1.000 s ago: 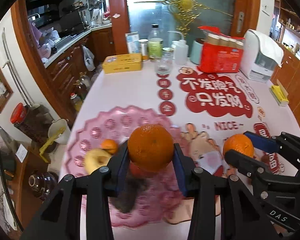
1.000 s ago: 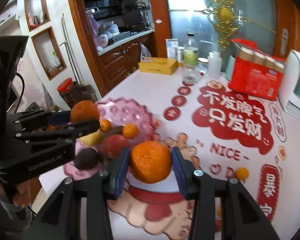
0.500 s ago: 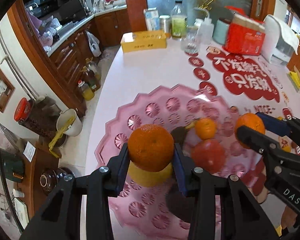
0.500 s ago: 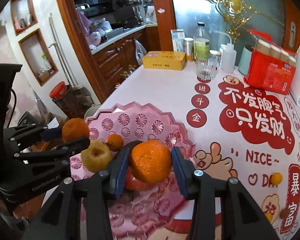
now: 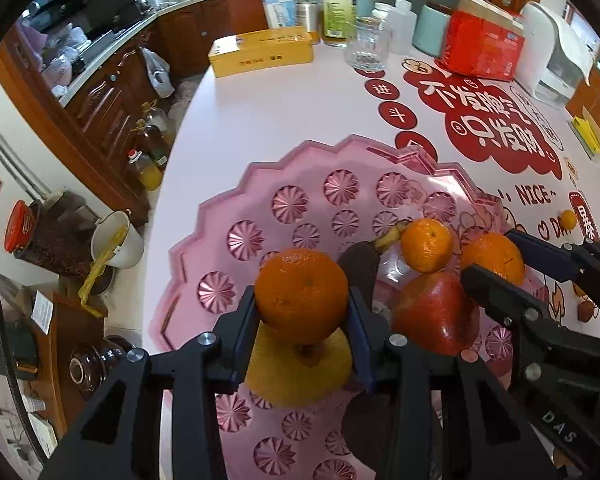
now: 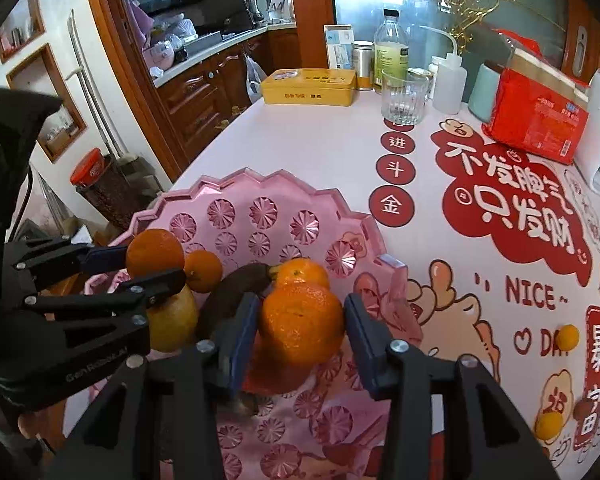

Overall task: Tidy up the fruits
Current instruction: 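Lower both mandarins into the pink bowl and open both tools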

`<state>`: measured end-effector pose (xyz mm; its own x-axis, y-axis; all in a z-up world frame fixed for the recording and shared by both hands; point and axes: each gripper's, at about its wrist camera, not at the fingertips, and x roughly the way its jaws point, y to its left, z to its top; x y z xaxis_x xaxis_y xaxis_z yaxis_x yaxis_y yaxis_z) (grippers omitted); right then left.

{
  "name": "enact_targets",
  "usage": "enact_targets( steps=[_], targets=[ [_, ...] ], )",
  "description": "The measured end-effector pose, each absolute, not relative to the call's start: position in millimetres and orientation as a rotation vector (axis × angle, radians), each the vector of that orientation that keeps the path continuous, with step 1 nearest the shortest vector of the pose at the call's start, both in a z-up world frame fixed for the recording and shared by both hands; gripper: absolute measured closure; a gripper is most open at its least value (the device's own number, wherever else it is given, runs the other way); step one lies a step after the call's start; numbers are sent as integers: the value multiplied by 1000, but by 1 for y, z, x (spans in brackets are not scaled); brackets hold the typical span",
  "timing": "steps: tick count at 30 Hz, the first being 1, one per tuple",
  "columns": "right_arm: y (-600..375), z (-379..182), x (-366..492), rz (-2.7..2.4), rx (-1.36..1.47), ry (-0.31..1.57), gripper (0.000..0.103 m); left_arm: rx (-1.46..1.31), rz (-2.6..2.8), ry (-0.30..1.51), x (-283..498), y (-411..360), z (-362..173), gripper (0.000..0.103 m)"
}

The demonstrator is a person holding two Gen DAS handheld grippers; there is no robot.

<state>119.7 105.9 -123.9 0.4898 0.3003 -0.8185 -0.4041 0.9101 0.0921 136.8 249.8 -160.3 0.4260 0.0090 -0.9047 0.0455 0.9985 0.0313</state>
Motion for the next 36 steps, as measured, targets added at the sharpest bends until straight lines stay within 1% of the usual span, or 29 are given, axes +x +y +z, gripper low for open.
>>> enact_targets(
  steps=[4,6,8,9,10,11,12,13,16,20,25,36],
  targets=[
    [103,-122,115,429,-138,965,57,63,-32,1129,138,244,-162,61],
    [102,-121,112,427,-150,956,52,69,-30,1129,138,242,-162,61],
    [101,-119,109,430,-159,944,51,70,-32,1135,138,240,-162,60],
    [100,-118,108,433,-160,939,50,70,-32,1135,137,240,-162,58],
    [99,-116,106,436,-159,936,50,72,-29,1129,136,239,-160,49],
    [98,-115,105,438,-159,933,50,76,-23,1118,135,240,-159,44],
    [98,-114,105,439,-160,930,50,88,-9,1095,133,239,-155,36],
    [97,-113,103,441,-161,926,50,95,-5,1083,132,238,-152,32],
    [97,-111,100,447,-167,921,50,108,2,1060,129,236,-145,25],
    [98,-108,95,456,-172,912,49,114,12,1055,123,237,-139,23],
    [97,-104,88,468,-173,903,49,110,22,1043,114,240,-129,18],
    [91,-105,68,477,-159,911,49,94,28,1051,86,244,-122,15]
  ],
)
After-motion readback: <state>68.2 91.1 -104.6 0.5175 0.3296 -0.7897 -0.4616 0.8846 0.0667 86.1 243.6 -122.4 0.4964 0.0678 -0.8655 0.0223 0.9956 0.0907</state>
